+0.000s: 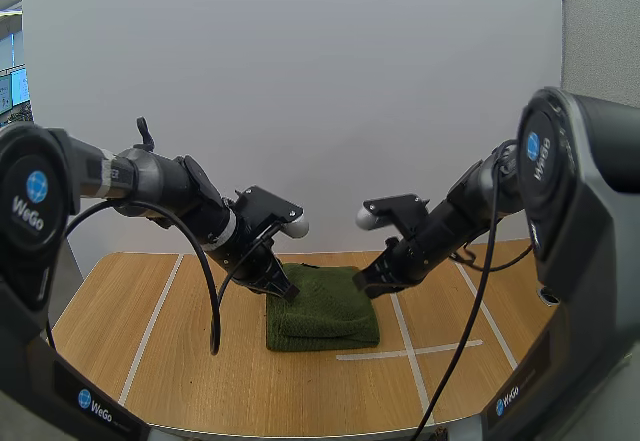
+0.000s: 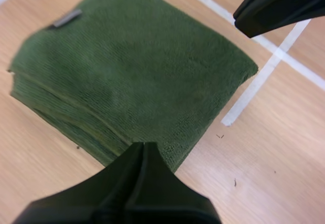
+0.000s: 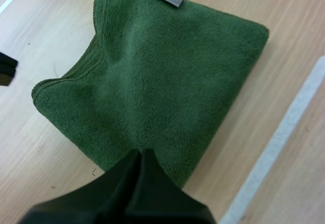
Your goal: Fold the towel
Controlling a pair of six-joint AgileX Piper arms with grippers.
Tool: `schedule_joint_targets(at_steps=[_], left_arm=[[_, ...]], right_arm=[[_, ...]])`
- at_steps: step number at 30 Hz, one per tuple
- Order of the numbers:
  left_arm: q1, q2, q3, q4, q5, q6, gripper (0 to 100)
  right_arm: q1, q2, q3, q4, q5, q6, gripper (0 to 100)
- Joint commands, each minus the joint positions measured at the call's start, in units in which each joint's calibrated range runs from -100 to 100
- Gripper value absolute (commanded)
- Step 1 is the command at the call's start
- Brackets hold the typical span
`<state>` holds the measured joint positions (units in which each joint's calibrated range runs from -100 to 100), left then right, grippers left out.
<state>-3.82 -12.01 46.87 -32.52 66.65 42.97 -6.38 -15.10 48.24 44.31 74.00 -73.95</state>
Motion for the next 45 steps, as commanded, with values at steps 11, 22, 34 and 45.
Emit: schedule_joint_targets(at_steps=[11, 22, 34, 45], left_arm=[[0.0, 13.73, 0.32, -3.59, -4.2, 4.73, 0], [0.0, 19.61, 0.32, -3.59, -7.59, 5.64, 0], [0.0, 10.23, 0.18, -3.59, -7.2, 5.64, 0], [0.0, 7.39, -11.56, -3.47, -7.05, 2.44, 0]], right_arm=[[0.64, 12.13, 0.94, 2.88, -6.5, -3.46, 0], [0.64, 13.35, 6.33, 4.88, -13.36, -7.35, 0], [0.64, 4.55, 4.04, 6.66, -11.02, -7.35, 0], [0.64, 2.01, -6.73, 7.3, -11.02, -5.57, 0]])
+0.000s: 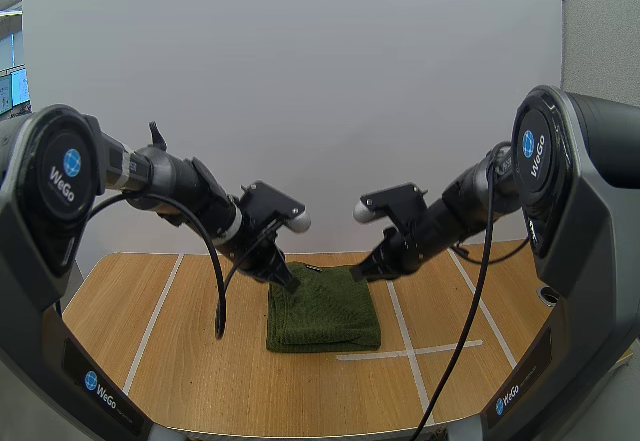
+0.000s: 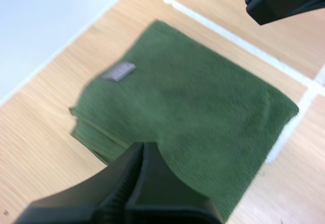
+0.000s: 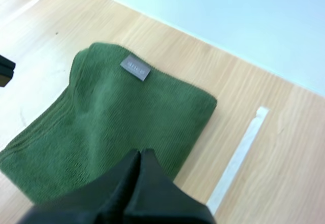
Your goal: Fold the towel
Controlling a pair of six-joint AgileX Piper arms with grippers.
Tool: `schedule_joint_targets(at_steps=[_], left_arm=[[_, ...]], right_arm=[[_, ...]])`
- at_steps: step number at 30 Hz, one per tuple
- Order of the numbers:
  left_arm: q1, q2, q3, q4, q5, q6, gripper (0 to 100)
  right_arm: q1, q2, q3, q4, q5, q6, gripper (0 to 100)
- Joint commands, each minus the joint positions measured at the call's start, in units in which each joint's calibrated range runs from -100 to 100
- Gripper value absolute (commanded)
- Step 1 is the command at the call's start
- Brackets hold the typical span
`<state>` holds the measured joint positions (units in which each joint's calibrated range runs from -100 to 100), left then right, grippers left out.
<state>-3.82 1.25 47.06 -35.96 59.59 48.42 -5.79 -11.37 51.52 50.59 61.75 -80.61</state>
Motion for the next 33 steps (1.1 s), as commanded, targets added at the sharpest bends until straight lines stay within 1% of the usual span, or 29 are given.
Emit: schedule_joint_targets(at_steps=[1, 6, 10, 16, 20, 23, 27, 33], left_arm=[[0.0, -3.7, -14.09, -0.03, 0.23, -3.33, 0], [0.0, 4.28, -20.01, -0.18, 2.82, -3.93, 0], [0.0, 8.84, -23.06, -0.28, 4.13, -4.12, 0], [0.03, 11.7, -23.4, 0.18, 2.36, -3.99, 0], [0.7, 13.0, -23.4, 0.49, -1.94, -3.77, 0], [0.97, 14.56, -23.4, -0.03, -2.22, -2.83, 0], [0.97, 17.21, -23.4, -0.16, -3.8, -2.83, 0], [0.97, 20.65, -23.4, -1.34, -4.74, -1.97, 0]], right_arm=[[0.05, 1.68, -13.55, 1.58, 1.5, 1.32, 0], [0.37, 8.27, -19.22, 2.76, 5.04, 2.27, 0], [1.89, 12.34, -21.23, 2.76, 2.82, 3.7, 0], [4.12, 17.09, -21.24, 2.76, -5.88, 3.7, 0], [4.28, 19.3, -21.24, 2.66, -10.26, 3.7, 0], [4.28, 20.17, -21.24, 2.66, -11.78, 3.59, 0], [4.28, 21.51, -21.24, 2.66, -14.12, 3.5, 0], [4.28, 24.64, -21.24, 2.66, -14.34, 3.47, 0]])
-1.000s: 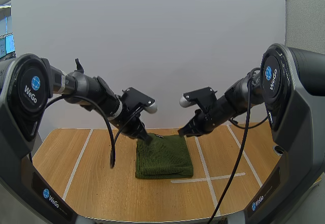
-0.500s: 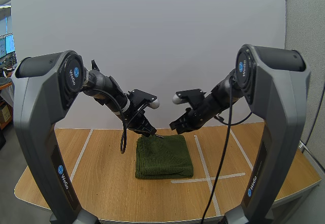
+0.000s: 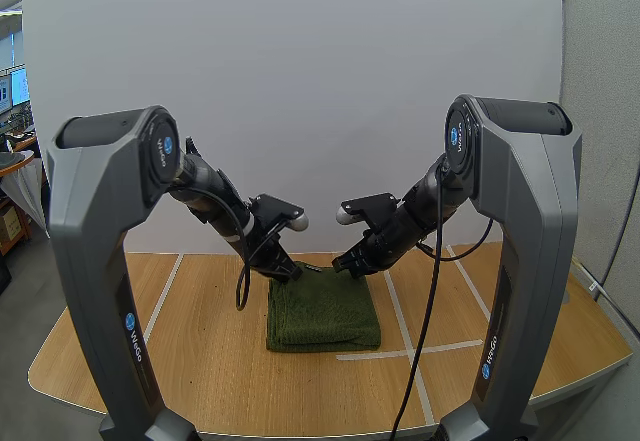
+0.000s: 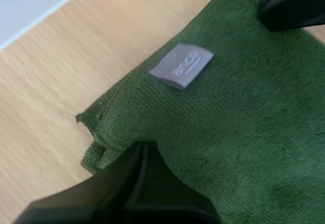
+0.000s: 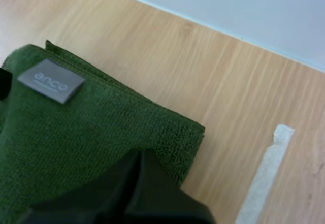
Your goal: Fold the towel
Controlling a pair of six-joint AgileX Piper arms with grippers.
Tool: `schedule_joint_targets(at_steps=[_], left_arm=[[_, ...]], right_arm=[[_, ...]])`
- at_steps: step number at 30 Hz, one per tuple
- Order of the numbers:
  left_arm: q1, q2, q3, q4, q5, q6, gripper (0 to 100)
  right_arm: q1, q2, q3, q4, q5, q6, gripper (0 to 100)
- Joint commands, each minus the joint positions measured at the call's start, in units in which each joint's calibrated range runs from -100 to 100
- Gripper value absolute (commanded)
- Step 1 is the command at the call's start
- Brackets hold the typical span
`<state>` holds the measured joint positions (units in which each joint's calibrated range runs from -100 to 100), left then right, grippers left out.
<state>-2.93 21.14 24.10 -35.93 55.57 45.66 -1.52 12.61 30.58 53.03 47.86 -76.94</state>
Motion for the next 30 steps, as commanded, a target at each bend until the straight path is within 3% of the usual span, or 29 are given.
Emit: schedule_joint_targets(at_steps=[1, 9, 14, 17, 22, 26, 28, 30], left_arm=[[0.08, 1.15, -0.44, -1.37, -0.71, 0.89, 0], [0.4, 1.85, -0.44, -1.26, -1.21, 0.89, 0], [0.91, -1.46, -0.44, -1.71, 4.83, 0.69, 0], [2.6, -6.44, -0.44, -1.74, 9.77, -0.35, 0], [7.34, -12.03, 0.23, -2.0, 19.09, -0.14, 0], [10.46, -12.02, 0.44, -2.55, 35.48, -0.03, 0], [11.59, -10.98, 0.55, -3.25, 44.43, -0.75, 4], [12.14, -9.69, 0.55, -3.25, 44.43, -1.5, 13]], right_arm=[[0.01, 1.26, -0.31, 0.22, -0.46, -0.2, 0], [0.01, 2.11, -0.31, 0.22, 0.28, -0.2, 0], [-0.08, -1.86, -0.31, -1.9, 5.98, 1.59, 0], [-1.02, -7.2, -0.31, -6.69, 7.63, 5.35, 0], [-3.89, -12.83, -0.16, -9.24, 17.46, 6.62, 0], [-5.34, -13.29, 0.44, -10.86, 25.08, 6.62, 0], [-5.64, -13.29, 1.83, -11.12, 24.91, 6.55, 0], [-5.64, -13.29, 2.98, -11.31, 24.74, 6.39, 0]])
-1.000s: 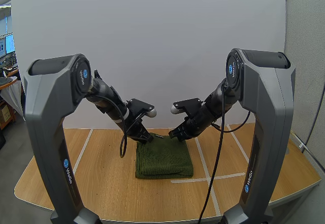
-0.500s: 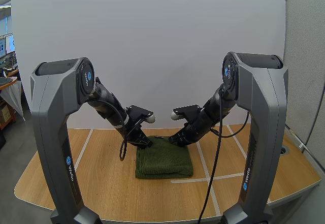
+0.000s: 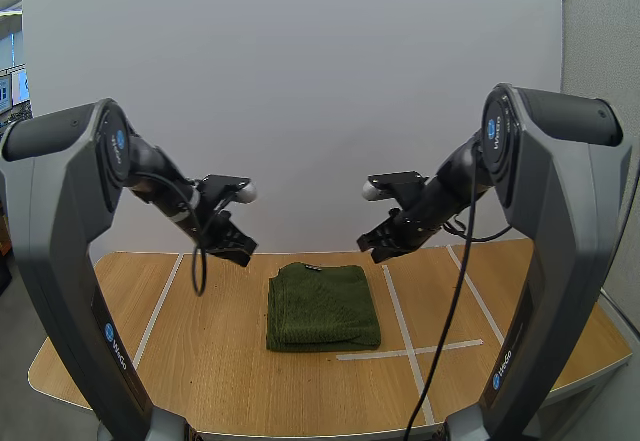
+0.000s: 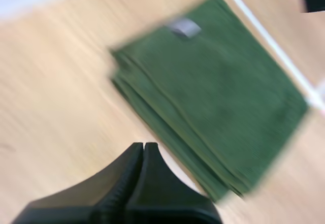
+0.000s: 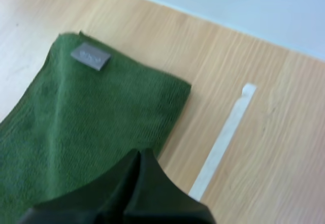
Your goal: Fold the towel
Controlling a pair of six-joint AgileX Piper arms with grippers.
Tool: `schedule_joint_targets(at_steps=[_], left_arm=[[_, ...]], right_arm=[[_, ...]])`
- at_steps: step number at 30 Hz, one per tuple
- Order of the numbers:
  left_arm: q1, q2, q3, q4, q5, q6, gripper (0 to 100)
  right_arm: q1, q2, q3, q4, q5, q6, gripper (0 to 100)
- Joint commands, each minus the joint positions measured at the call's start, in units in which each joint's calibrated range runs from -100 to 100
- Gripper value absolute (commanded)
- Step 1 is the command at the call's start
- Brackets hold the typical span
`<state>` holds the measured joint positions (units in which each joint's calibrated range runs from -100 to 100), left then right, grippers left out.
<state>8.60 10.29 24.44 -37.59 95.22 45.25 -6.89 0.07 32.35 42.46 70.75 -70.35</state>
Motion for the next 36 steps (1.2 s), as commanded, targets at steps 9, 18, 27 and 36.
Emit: schedule_joint_targets(at_steps=[9, 18, 27, 36], left_arm=[[0.96, 6.42, 0.21, -6.0, 4.78, -1.1, 100], [0.96, 12.85, 0.21, -10.08, 4.78, -0.18, 100], [0.78, 18.91, 0.21, -15.13, 4.78, 2.67, 100], [-0.61, 19.47, 0.21, -14.94, 4.78, 2.96, 100]], right_arm=[[-0.27, -0.11, 3.46, -3.57, -6.7, -0.64, 0], [-0.27, 5.15, 3.46, -3.81, -8.5, -0.55, 0], [0.62, 7.83, 3.46, -2.92, -10.07, -0.55, 0], [1.07, 10.96, 3.46, -2.59, -10.05, -0.55, 0]])
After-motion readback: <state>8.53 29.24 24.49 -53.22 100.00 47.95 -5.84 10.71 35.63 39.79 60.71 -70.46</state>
